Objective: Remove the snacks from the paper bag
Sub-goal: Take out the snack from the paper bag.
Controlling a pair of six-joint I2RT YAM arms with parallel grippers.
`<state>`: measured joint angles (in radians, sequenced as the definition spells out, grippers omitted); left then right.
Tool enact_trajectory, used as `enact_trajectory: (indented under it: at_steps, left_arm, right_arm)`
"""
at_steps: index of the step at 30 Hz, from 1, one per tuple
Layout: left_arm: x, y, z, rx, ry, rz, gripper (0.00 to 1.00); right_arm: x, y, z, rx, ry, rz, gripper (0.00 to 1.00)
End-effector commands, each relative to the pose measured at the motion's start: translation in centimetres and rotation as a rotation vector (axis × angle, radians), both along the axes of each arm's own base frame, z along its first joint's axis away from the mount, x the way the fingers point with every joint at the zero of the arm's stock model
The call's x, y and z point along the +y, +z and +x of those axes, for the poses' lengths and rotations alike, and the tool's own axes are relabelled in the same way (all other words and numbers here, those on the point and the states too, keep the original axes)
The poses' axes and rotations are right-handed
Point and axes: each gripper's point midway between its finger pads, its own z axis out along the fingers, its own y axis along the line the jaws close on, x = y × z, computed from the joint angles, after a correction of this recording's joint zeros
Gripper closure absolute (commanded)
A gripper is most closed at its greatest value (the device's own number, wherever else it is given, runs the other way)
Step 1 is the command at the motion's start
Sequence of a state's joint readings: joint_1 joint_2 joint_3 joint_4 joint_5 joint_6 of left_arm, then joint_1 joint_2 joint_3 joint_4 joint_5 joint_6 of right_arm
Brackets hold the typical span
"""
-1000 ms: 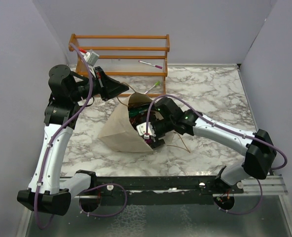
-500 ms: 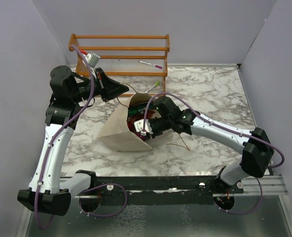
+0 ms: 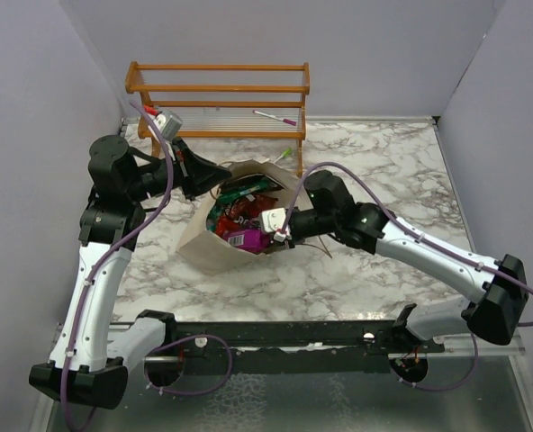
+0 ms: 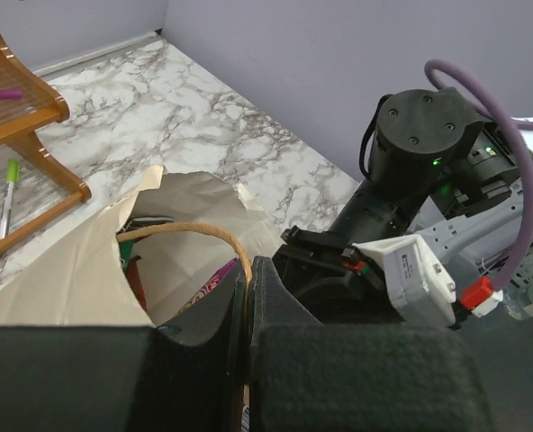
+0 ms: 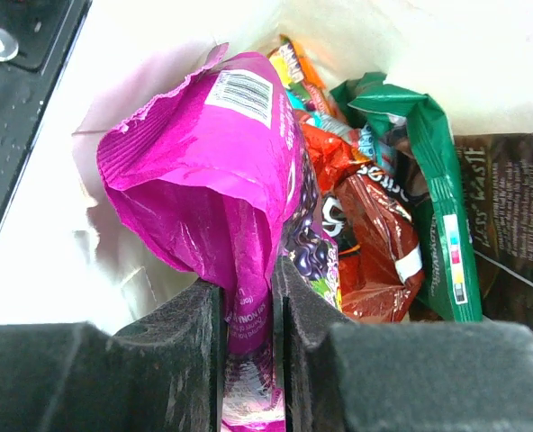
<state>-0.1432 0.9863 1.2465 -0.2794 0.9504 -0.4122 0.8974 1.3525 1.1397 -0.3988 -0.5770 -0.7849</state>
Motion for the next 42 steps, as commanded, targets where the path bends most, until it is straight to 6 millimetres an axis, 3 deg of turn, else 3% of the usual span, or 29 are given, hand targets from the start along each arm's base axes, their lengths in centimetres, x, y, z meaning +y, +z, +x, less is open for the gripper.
enact_trajectory:
  at_steps: [1,14,24,42]
  left_arm:
    - [0.4,-0.5,0.1,-0.016,0.027,0.020,1.00]
    - [0.7,-0.6,0.2,-0.039,0.055,0.022,1.00]
    - [0.8,-0.1,-0.1,-0.043,0.072,-0.003,1.00]
    - [0.2,1.7,-0.6,-0.043,0.017,-0.046,1.00]
  right_arm:
    - [0.4,5.1,-0.1,-0.045,-0.026,0.161,0.97]
    - [-2.6,12.0,-0.3,-0.064,-0.191,0.344,0.99]
    - [-5.1,14.9,-0.8,-0.067,-0.285,0.426,0.99]
    - [-2.2,19.0,3.4,-0.056,-0.393,0.525,0.99]
